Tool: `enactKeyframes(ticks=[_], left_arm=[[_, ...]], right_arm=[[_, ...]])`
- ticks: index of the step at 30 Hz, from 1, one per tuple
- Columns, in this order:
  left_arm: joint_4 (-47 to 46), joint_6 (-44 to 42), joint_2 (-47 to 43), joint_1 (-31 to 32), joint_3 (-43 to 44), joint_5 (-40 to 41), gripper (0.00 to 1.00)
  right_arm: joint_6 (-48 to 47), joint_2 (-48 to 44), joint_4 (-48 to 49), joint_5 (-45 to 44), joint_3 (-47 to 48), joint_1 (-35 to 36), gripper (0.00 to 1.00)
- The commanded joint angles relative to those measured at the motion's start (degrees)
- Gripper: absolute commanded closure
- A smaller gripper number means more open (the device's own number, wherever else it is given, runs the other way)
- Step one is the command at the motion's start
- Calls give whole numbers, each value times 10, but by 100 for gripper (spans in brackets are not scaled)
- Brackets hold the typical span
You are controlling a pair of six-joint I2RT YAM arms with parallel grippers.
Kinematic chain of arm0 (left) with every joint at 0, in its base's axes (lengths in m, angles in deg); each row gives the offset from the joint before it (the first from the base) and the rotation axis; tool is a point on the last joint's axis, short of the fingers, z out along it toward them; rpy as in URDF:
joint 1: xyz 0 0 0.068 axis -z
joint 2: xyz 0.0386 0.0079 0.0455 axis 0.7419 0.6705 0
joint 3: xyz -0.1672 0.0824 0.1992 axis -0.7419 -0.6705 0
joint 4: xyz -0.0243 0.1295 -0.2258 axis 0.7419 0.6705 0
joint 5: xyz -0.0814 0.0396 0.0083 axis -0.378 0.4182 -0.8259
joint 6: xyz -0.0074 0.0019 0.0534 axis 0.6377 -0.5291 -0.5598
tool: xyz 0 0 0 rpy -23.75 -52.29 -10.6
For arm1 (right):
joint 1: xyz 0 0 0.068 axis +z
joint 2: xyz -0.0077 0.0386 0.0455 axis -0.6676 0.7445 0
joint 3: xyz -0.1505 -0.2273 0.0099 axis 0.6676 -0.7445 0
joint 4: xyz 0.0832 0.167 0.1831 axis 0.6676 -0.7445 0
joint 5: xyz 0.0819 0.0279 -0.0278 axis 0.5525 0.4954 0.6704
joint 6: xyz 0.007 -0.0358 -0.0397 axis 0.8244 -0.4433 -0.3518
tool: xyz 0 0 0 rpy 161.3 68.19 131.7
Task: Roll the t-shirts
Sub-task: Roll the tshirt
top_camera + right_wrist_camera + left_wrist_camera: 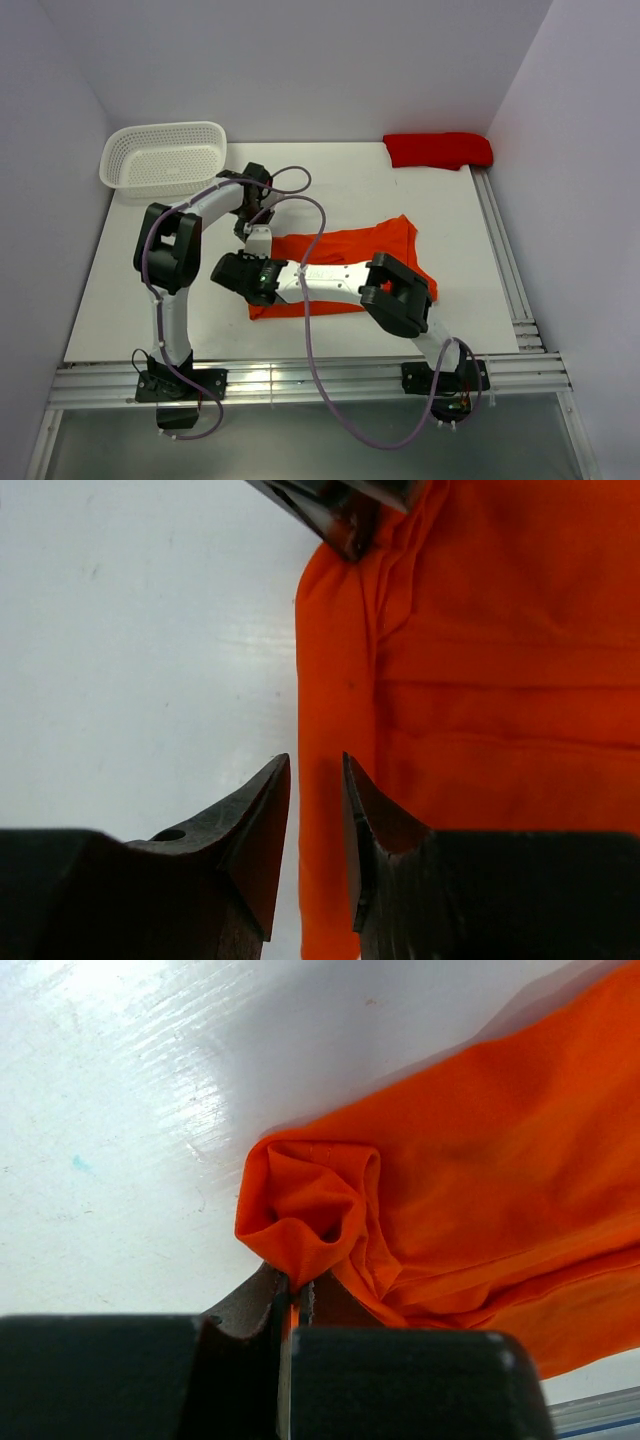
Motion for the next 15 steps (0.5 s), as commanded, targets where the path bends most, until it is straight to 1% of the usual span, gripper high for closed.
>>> enactKeyframes(ticks=[1, 9, 15], left_arm=[[-5, 3, 3, 7, 24, 9, 100], [-3, 7, 3, 14, 28, 15, 100], [0, 9, 4, 16, 31, 13, 100]], right_arm=[[-40, 20, -4, -63, 50, -2, 65], [-60, 86, -48, -82, 136, -10, 64], [-43, 137, -136, -84, 199, -13, 63]])
